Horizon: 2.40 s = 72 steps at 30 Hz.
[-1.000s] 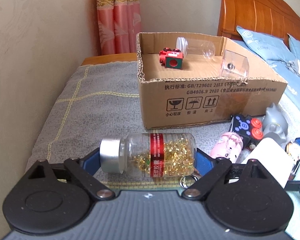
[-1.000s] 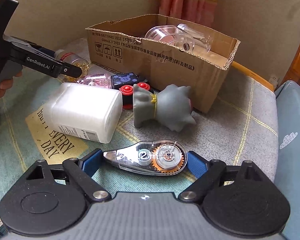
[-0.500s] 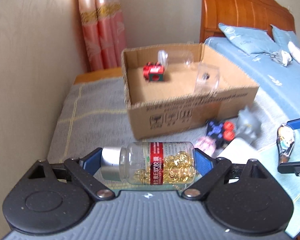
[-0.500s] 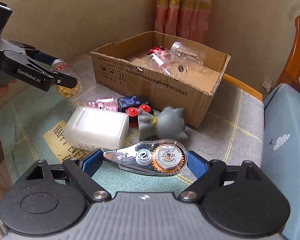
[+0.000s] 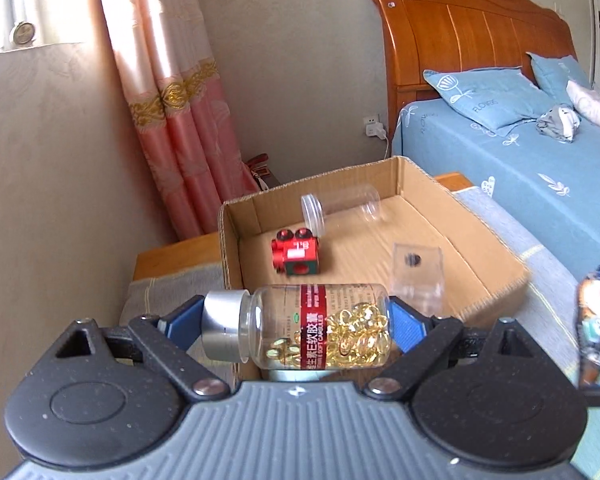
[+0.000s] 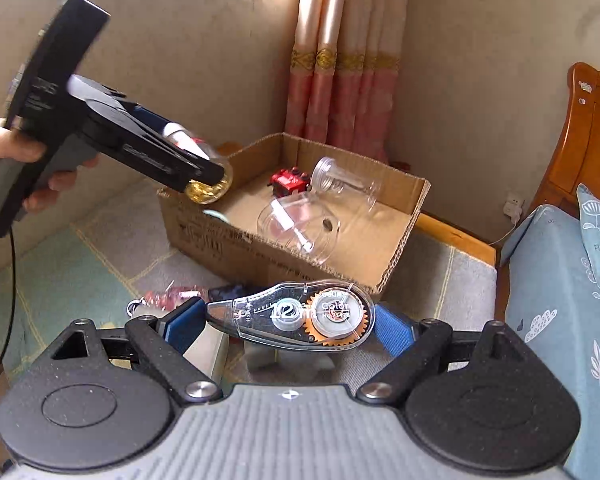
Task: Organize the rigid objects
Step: 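Carry the bottle and tape dispenser into the cardboard box and open both grippers, then move the left tool to the white plastic jug while the right grasps the grey cat figurine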
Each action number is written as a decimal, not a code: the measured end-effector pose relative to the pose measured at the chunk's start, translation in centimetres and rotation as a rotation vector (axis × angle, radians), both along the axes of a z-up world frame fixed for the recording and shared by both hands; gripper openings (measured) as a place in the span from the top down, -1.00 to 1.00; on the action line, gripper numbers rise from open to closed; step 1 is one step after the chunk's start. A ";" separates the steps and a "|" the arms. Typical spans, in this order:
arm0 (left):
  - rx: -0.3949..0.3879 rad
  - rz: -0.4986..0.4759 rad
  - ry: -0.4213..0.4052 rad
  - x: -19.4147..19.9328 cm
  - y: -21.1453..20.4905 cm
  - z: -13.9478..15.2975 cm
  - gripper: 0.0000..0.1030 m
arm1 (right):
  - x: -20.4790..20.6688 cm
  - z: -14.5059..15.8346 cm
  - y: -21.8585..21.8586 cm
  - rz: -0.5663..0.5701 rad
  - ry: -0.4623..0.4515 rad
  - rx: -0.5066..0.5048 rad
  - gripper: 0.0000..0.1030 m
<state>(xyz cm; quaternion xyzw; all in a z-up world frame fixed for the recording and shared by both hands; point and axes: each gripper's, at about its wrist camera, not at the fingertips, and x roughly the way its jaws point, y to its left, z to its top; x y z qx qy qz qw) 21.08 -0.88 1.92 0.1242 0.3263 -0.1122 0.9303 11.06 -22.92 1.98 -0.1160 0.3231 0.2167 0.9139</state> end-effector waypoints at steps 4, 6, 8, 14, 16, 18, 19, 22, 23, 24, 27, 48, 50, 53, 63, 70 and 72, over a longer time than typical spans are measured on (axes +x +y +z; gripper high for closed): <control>0.021 0.037 -0.010 2.0 -0.5 -0.9 -0.82 | 0.4 0.7 -0.1 -0.015 -0.015 0.003 -0.80; 0.023 0.050 -0.014 2.4 -0.5 -1.1 -0.83 | 0.7 0.8 -0.2 -0.020 -0.015 0.001 -0.80; -0.001 0.040 -0.014 2.1 -0.1 -1.0 -0.84 | 0.9 0.9 -0.2 -0.027 -0.015 -0.002 -0.80; -0.044 0.039 -0.018 -0.3 1.0 -0.4 -0.91 | 2.4 1.0 0.0 -0.048 -0.012 -0.007 -0.80; -0.043 0.042 -0.025 -1.5 1.3 -0.3 -0.98 | 3.1 1.2 0.0 -0.053 -0.009 -0.005 -0.80; -0.028 0.039 -0.040 -2.7 1.5 -0.1 -0.98 | 3.8 1.4 0.2 -0.063 -0.013 -0.012 -0.80; -0.021 0.044 -0.047 -3.3 1.6 0.0 -0.98 | 4.4 1.6 0.3 -0.068 -0.013 -0.017 -0.80; -0.024 0.054 -0.066 -5.1 2.1 0.2 -0.98 | 6.2 1.9 0.5 -0.086 0.002 -0.013 -0.80; -0.032 0.063 -0.069 -5.6 2.3 0.2 -0.98 | 7.0 2.0 0.6 -0.092 0.011 -0.005 -0.80; -0.040 0.074 -0.070 -6.1 2.7 0.2 -0.98 | 7.7 2.1 0.6 -0.101 0.020 0.005 -0.80; -0.065 0.118 -0.065 -7.3 3.7 -0.1 -0.98 | 10.0 2.3 1.0 -0.124 0.057 0.035 -0.80; -0.136 0.279 -0.012 -9.5 8.1 -2.0 -0.98 | 19.7 -0.5 5.0 -0.245 0.196 0.006 -0.97; -0.134 0.274 -0.006 -9.5 8.0 -2.1 -0.98 | 19.3 -0.4 5.5 -0.231 0.187 -0.009 -0.97; -0.134 0.267 0.005 -9.6 7.8 -2.3 -0.98 | 18.6 -0.5 6.2 -0.205 0.185 -0.033 -0.97; -0.137 0.251 0.020 -10.3 7.2 -2.5 -0.98 | 14.3 -1.1 3.5 -0.216 0.148 -0.027 -1.00; -0.120 0.154 0.062 -10.3 4.1 -3.3 -0.98 | 9.8 -2.0 0.7 -0.227 0.153 -0.003 -1.00; -0.109 0.127 0.074 -10.4 3.1 -3.6 -0.98 | 8.9 -2.6 0.4 -0.205 0.180 0.002 -1.00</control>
